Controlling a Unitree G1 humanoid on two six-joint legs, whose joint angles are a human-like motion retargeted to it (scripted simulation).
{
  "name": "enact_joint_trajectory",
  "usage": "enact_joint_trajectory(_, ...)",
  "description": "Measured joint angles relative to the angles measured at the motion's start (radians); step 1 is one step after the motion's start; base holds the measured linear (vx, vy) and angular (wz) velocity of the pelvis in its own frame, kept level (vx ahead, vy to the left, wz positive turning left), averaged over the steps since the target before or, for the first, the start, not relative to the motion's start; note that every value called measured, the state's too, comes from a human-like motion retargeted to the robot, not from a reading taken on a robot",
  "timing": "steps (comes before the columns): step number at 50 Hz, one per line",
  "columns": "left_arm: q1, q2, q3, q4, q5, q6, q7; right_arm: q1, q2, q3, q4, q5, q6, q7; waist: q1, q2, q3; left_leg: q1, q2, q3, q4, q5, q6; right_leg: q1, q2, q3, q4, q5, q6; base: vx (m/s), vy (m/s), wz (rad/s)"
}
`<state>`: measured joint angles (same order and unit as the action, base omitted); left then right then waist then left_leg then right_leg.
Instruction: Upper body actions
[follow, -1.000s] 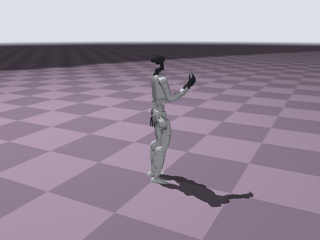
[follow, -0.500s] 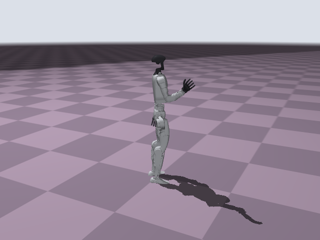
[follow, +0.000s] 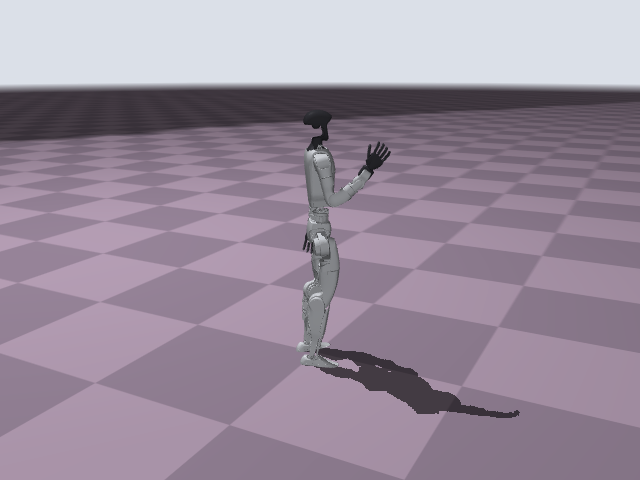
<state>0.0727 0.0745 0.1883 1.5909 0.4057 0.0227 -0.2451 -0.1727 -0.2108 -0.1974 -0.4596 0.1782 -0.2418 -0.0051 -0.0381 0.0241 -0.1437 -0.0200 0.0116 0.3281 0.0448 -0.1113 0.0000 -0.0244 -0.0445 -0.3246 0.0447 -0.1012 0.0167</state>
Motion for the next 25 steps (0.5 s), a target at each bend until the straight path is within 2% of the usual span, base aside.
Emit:
enact_joint_trajectory(3,0.000,0.000,-0.001,-0.001,0.002,-0.001,0.002,-0.015,-0.012,0.029,0.008,-0.176,0.011,-0.049,0.004,-0.004,-0.002,0.000,-0.003,-0.012,-0.001,0.001,0.001,0.004,-0.002,-0.010,-0.001,-0.002,0.000,-0.01,-0.01,0.21)
enact_joint_trajectory(7,0.011,0.001,-0.002,-0.001,-0.003,-0.008,0.010,-0.044,-0.021,0.064,0.076,-0.290,0.033,-0.132,-0.007,-0.007,-0.009,0.005,-0.010,-0.040,-0.005,0.000,0.003,0.011,-0.004,-0.034,-0.002,-0.006,0.001,0.00,0.00,0.35)
enact_joint_trajectory(13,0.026,-0.003,0.020,0.001,-0.043,-0.026,0.038,-0.178,-0.043,0.077,0.332,-0.420,0.067,-0.092,-0.059,-0.001,-0.015,0.015,-0.018,-0.082,-0.009,-0.007,0.005,0.015,-0.010,-0.078,0.000,-0.009,0.004,-0.02,0.01,0.35)
enact_joint_trajectory(15,0.025,-0.009,0.031,0.000,-0.054,-0.030,0.042,-0.215,-0.035,0.088,0.406,-0.432,0.099,-0.092,-0.067,0.004,-0.012,0.017,-0.019,-0.089,-0.009,-0.008,0.005,0.015,-0.011,-0.086,0.001,-0.009,0.004,-0.02,0.01,0.10)
enact_joint_trajectory(18,0.017,-0.011,0.040,-0.008,-0.052,-0.030,0.037,-0.219,-0.011,0.100,0.408,-0.345,0.125,-0.044,-0.061,0.002,0.003,0.016,-0.021,-0.096,-0.009,-0.006,0.005,0.019,-0.013,-0.091,0.000,-0.009,0.005,0.00,0.00,0.00)
enact_joint_trajectory(21,0.017,-0.010,0.028,-0.011,-0.047,-0.031,0.042,-0.189,-0.006,0.095,0.376,-0.313,0.091,-0.068,-0.051,-0.002,0.008,0.015,-0.027,-0.108,-0.012,-0.001,0.008,0.025,-0.016,-0.101,-0.003,-0.010,0.006,0.01,-0.01,0.22)
enact_joint_trajectory(25,0.013,-0.008,0.013,-0.003,-0.049,-0.031,0.039,-0.127,-0.025,0.085,0.360,-0.398,0.036,-0.163,-0.045,-0.001,0.009,0.012,-0.033,-0.127,-0.013,0.001,0.010,0.028,-0.020,-0.116,-0.003,-0.013,0.008,0.02,0.00,0.20)
